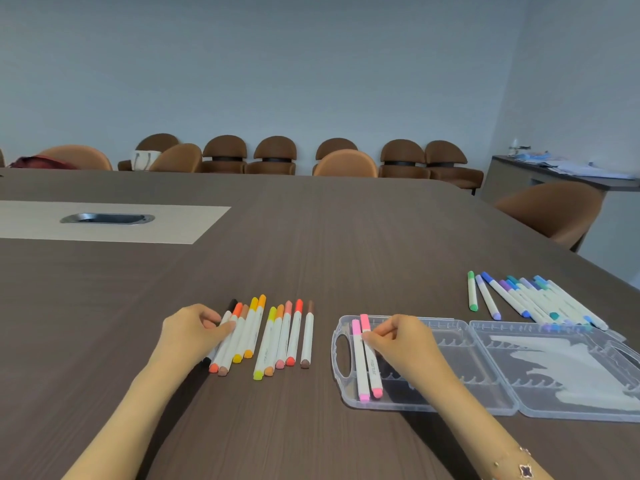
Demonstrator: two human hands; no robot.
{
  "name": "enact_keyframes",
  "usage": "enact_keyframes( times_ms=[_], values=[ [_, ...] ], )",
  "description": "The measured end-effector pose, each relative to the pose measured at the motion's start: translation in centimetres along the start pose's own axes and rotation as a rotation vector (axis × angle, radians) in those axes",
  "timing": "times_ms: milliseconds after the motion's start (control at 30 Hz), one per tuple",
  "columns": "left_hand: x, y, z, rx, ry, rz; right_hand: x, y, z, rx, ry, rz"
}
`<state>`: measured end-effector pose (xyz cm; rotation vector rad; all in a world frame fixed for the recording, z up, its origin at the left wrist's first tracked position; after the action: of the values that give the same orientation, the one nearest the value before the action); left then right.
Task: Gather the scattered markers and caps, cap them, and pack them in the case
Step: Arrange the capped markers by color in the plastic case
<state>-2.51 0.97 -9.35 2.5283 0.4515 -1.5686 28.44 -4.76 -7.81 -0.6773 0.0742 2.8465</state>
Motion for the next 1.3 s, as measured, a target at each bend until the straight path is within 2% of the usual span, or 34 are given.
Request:
enact_keyframes(
  times_ms=[167,267,467,733,1033,1167,1300],
  values=[
    [-0.4,0.4,-0.5,0.025,-0.037,-0.035,-0.6,0.4,0.0,0.061,-0.025,0.085],
    [-0.7,1.5,-2.2,0.116,-0.002,-0.089,-0.8,0.6,-0.1,0.082,-0.005,0.108],
    [1.7,3.6,-7.4,0.32,-0.014,0.029,-0.7,0.6,-0.1,0.092,-0.01,0.16],
    [2.7,3.7,-8.5,0.237,-0.132,-0.001,-0.5,-0.3,-0.6,0.11,0.003,0.208],
    [2.9,4.7,-9.7,0.247,-0.365,0.009,-0.3,-0.9,-1.0,0.168,-0.035,0.239],
    [2.7,4.4,-9.4,0.211,-0.3,0.024,-0.3,-0.7,-1.1,0.146,-0.038,0.238],
    [1.4,4.6,-8.9,0.157,0.104,0.196,-1.0,-0.3,-0.2,0.069,-0.083,0.173]
  ],
)
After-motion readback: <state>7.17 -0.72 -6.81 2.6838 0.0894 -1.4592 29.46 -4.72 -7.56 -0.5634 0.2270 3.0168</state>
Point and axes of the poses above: each hand's wrist, its own y-axis away from the middle knuckle, its own x-axis out of the palm, z = x × y, the point moved 4 cm from there along -y, towards the middle knuckle, and after that the axes turned 15 degrees about -y, right-handed, at the moved point
